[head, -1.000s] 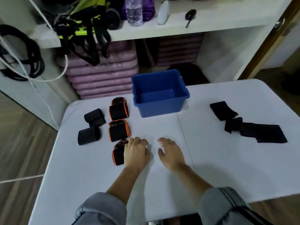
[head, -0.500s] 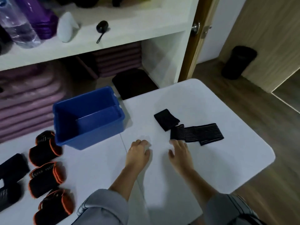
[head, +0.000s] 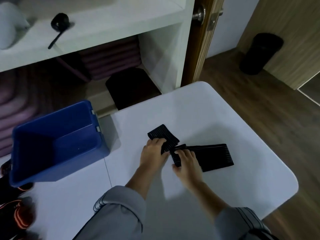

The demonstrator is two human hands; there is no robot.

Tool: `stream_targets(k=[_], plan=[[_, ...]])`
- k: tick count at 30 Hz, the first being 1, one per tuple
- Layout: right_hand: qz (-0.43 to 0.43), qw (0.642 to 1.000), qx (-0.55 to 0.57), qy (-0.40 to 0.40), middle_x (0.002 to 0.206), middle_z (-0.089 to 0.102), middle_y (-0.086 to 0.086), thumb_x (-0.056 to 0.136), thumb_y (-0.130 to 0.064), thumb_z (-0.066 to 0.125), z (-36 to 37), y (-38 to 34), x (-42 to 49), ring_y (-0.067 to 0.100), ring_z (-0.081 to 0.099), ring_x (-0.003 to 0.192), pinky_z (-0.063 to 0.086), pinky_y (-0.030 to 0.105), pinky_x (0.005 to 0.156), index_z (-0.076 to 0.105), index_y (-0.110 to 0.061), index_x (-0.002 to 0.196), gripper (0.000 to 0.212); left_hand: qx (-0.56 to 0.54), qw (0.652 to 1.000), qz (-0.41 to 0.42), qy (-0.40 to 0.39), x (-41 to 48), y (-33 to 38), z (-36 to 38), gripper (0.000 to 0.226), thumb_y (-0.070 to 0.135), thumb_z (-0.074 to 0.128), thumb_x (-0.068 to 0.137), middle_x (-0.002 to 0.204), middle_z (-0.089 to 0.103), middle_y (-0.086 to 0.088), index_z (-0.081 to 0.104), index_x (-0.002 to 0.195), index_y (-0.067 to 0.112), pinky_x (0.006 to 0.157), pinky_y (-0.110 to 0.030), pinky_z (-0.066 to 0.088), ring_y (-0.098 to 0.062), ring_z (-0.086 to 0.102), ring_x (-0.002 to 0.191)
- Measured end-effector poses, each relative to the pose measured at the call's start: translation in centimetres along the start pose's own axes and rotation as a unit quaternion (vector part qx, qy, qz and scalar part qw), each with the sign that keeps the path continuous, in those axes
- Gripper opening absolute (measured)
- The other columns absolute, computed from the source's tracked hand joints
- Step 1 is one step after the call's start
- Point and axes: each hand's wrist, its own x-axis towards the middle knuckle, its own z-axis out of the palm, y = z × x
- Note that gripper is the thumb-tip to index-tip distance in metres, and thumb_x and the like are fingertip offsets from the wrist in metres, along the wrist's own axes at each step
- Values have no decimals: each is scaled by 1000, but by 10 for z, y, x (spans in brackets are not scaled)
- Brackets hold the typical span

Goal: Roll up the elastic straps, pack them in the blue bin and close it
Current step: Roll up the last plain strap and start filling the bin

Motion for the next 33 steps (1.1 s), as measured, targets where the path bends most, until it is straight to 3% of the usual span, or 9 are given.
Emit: stream_targets(k=[5, 8, 11, 14, 19, 23, 27, 29, 33], plan=[[-21, 998, 30, 45, 95, 65, 7, 68, -6, 69, -4, 4, -1, 29, 59, 84, 55, 39, 64, 61, -10, 106, 39, 77, 997, 8, 27, 9, 2, 11, 29, 26, 56, 87, 111, 60, -3, 61, 113, 14, 82, -34, 44, -24, 50, 106], [-18, 997, 45, 59, 93, 66, 7, 71, -3, 64, -7, 5, 0, 29, 60, 84, 53, 37, 66, 61, -10, 109, 38, 20, 997, -41, 60, 11, 5, 8, 17, 15, 48, 90, 94, 62, -12, 62, 95, 8, 73, -35, 44, -30, 55, 93], [-3, 995, 69, 72, 95, 67, 8, 77, -6, 56, -11, 5, -1, 30, 61, 86, 51, 36, 68, 61, -10, 110, 34, -95, 985, -121, 71, 10, 5, -4, 22, 15, 48, 91, 94, 64, -16, 61, 108, 9, 73, -32, 48, -30, 59, 87], [-3, 993, 84, 80, 93, 67, 6, 79, -11, 46, -15, 5, -4, 28, 61, 83, 48, 33, 67, 60, -12, 109, 32, -203, 961, -176, 71, 4, 0, -19, 19, 14, 48, 92, 92, 65, -9, 59, 107, 13, 61, -24, 46, -17, 58, 72], [10, 990, 102, 97, 95, 66, 6, 84, -6, 48, -16, 10, -13, 26, 62, 83, 48, 32, 68, 61, -15, 115, 35, -176, 957, -207, 105, -10, -27, -26, 22, 11, 47, 91, 92, 66, -14, 54, 111, 17, 64, -28, 44, -22, 57, 68], [27, 984, 137, 112, 97, 65, 7, 86, 4, 52, -18, 12, -16, 23, 62, 82, 49, 31, 73, 64, -16, 115, 37, -52, 980, -148, 122, -21, -30, -24, 40, 4, 56, 85, 113, 50, -17, 50, 123, 12, 79, -40, 49, -34, 55, 96], [44, 977, 161, 135, 97, 66, 8, 86, 7, 50, -20, 15, -12, 23, 62, 85, 51, 33, 79, 68, -15, 110, 37, -53, 992, 11, 116, -17, -4, -17, 32, -8, 51, 78, 103, 52, -12, 63, 104, 8, 76, -37, 51, -27, 55, 88], [58, 975, 167, 137, 97, 66, 8, 86, 7, 49, -21, 18, -11, 25, 62, 86, 50, 32, 79, 69, -13, 106, 35, -59, 995, 58, 60, -13, 8, -8, 25, -3, 52, 81, 96, 56, -9, 68, 98, 8, 77, -33, 49, -22, 55, 87], [69, 973, 176, 131, 100, 64, 6, 85, -9, 62, -21, 19, -9, 23, 62, 86, 54, 37, 77, 68, -12, 105, 21, -23, 999, 11, -34, -7, 13, 12, 34, 26, 64, 84, 108, 55, -7, 63, 114, 10, 84, -34, 49, -21, 51, 106]])
